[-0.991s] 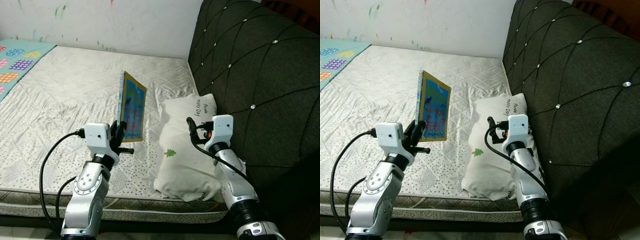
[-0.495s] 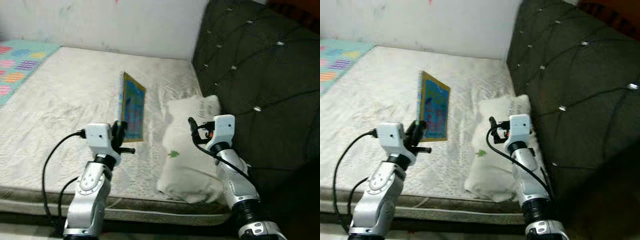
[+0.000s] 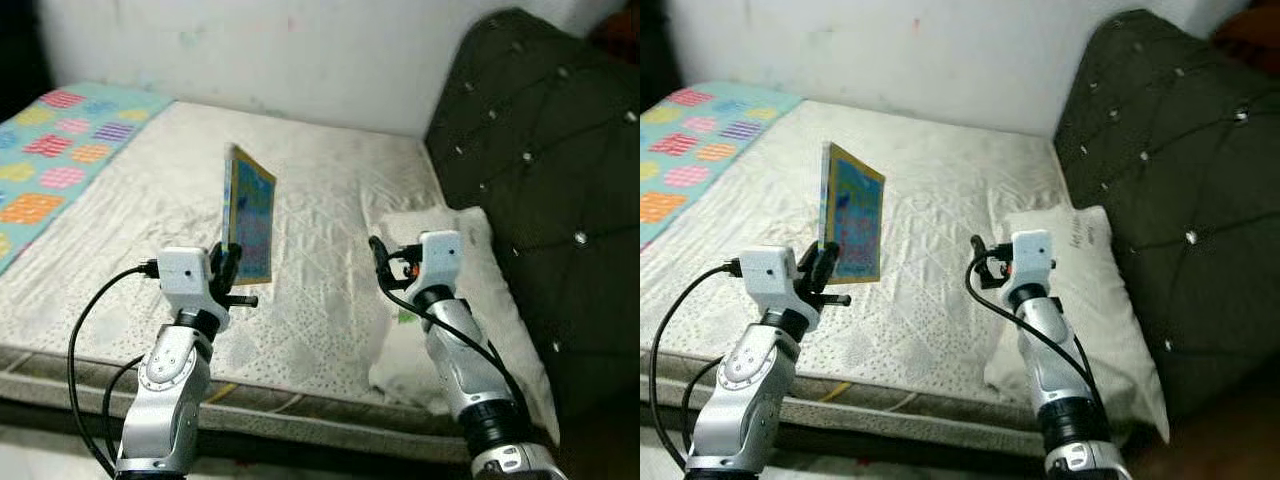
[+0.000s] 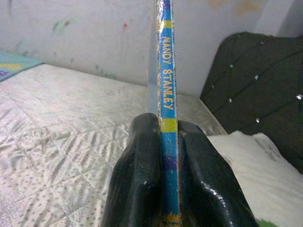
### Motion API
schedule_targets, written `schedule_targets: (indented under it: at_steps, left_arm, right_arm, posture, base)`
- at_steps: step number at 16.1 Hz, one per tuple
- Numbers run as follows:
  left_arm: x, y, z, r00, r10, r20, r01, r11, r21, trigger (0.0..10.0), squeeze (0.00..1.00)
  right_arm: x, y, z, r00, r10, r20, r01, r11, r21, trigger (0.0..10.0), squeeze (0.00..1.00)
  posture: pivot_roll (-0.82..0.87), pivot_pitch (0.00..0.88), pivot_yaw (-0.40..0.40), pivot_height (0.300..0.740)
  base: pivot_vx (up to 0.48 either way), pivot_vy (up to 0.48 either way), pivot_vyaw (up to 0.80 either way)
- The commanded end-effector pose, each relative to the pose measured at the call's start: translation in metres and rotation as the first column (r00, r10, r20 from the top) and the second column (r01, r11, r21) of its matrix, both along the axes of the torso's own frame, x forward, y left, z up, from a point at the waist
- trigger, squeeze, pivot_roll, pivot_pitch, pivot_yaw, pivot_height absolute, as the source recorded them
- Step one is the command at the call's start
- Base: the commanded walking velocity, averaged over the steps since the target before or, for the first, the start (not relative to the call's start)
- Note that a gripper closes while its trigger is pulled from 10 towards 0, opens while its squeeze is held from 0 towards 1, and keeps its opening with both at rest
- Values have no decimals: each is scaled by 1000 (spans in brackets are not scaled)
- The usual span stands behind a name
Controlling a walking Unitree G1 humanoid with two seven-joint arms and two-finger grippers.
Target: Clean up the room
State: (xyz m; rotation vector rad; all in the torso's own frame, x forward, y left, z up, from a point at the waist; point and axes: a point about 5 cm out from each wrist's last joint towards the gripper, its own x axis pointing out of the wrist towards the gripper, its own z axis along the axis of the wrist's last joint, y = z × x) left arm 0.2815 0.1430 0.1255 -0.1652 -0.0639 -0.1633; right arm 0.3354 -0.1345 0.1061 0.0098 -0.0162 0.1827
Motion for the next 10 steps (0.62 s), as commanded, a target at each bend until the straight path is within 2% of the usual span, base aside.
schedule_targets:
  at_steps: [1,10]
  left_arm:
    - [2,-10,12,998,-34,52,35,999,-13,10000,0]
    - [-1,-12,19,991,-78,107,82,996,-32,10000,0]
  right_arm:
    - [1,-9,-1,1000,-18,-12,18,1000,-11,10000,0]
    - [2,-9,-1,1000,-19,-12,19,1000,-12,10000,0]
  posture:
    - [-16,0,-87,740]
    - [-15,0,-87,740]
  base:
    - [0,0,0]
    - [0,0,0]
